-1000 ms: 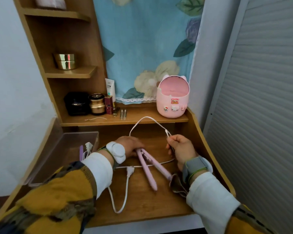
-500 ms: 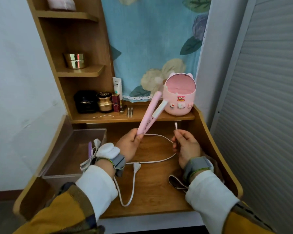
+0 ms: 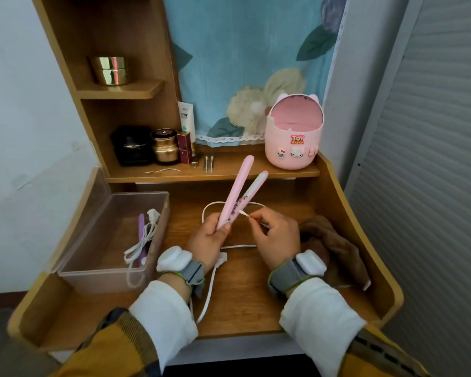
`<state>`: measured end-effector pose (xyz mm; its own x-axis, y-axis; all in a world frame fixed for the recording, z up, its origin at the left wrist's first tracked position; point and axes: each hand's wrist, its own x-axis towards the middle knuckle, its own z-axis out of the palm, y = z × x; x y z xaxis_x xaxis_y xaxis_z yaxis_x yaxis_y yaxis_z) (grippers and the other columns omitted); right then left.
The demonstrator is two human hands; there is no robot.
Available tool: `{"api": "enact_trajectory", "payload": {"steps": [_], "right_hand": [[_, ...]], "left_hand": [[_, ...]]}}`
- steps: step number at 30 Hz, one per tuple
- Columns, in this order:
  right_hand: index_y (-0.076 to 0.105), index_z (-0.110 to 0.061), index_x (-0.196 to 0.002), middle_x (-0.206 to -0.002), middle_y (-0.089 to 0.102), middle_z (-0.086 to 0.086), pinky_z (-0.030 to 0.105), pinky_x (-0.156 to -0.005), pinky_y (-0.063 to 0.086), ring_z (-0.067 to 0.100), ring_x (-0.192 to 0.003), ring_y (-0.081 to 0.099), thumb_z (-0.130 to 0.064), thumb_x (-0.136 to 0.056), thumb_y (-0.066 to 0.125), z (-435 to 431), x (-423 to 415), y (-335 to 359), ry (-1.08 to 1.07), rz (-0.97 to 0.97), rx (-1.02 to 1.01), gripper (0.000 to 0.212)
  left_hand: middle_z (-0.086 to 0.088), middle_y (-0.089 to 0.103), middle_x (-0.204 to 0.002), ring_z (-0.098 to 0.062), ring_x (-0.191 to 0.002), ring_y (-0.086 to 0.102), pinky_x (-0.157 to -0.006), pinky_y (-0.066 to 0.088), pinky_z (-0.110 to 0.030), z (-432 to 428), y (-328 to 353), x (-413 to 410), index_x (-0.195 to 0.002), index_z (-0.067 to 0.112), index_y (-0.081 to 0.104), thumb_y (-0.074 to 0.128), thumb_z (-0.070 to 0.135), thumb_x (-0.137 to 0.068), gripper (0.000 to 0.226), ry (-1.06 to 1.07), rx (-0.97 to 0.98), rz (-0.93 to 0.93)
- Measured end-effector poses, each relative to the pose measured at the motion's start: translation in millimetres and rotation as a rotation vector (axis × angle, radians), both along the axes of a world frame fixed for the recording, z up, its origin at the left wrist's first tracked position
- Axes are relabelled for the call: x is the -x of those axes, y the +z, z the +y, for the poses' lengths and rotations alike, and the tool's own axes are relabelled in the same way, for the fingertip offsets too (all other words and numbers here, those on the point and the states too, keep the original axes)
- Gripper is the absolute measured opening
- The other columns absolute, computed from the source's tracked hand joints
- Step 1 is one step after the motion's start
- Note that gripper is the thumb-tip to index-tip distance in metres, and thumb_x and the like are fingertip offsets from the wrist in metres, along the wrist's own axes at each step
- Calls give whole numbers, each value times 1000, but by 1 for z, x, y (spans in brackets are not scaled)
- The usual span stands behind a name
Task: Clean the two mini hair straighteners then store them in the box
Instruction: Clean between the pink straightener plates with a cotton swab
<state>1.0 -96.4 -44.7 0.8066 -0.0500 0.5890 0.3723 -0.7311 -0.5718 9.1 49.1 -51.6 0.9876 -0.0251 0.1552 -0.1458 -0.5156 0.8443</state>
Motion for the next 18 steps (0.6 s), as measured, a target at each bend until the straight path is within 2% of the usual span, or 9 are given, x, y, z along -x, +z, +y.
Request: {"api": "enact_trajectory", "payload": {"steps": [3, 6, 10, 13, 18], "right_hand": [[68, -19, -89, -79, 67, -3, 25, -63, 53, 11, -69, 60, -18, -87, 60, 3, -1, -7, 5, -34, 95, 8], [68, -20, -94, -83, 67, -5, 25, -64, 54, 9, -71, 60, -22, -88, 58, 2, -1, -6, 13, -18, 68, 11], [67, -19, -100, -93, 69, -2, 29, -75, 55, 12, -82, 62, -23, -90, 57, 7, 0, -3, 10, 29, 167, 16], [65, -15, -107, -102, 67, 2, 25, -85, 50, 15, -92, 62, -23, -92, 54, 11, 3, 0, 10, 89, 238, 20], [61, -16, -108, -98, 65, 1, 18, -76, 44, 9, -83, 55, -25, -94, 51, 9, 7, 3, 13, 132, 245, 20]], "left_hand": [[15, 52, -81, -4, -72, 50, -59, 40, -20, -2, 0, 1, -125, 30, 47, 43, 32, -97, 29, -18, -20, -23], [16, 53, -83, -4, -74, 51, -60, 42, -20, -2, 0, 1, -126, 29, 49, 46, 31, -96, 30, -33, -33, -28], [10, 58, -89, -7, -79, 54, -64, 45, -20, -1, 0, 0, -125, 28, 51, 47, 31, -95, 30, -46, -34, -11], [9, 60, -97, -9, -86, 55, -67, 43, -17, -3, 0, 1, -126, 26, 51, 48, 30, -95, 32, -62, -84, -23], [7, 59, -99, -11, -87, 55, -66, 42, -20, -3, 1, 0, -129, 26, 48, 47, 31, -96, 34, -31, -116, -3]]}}
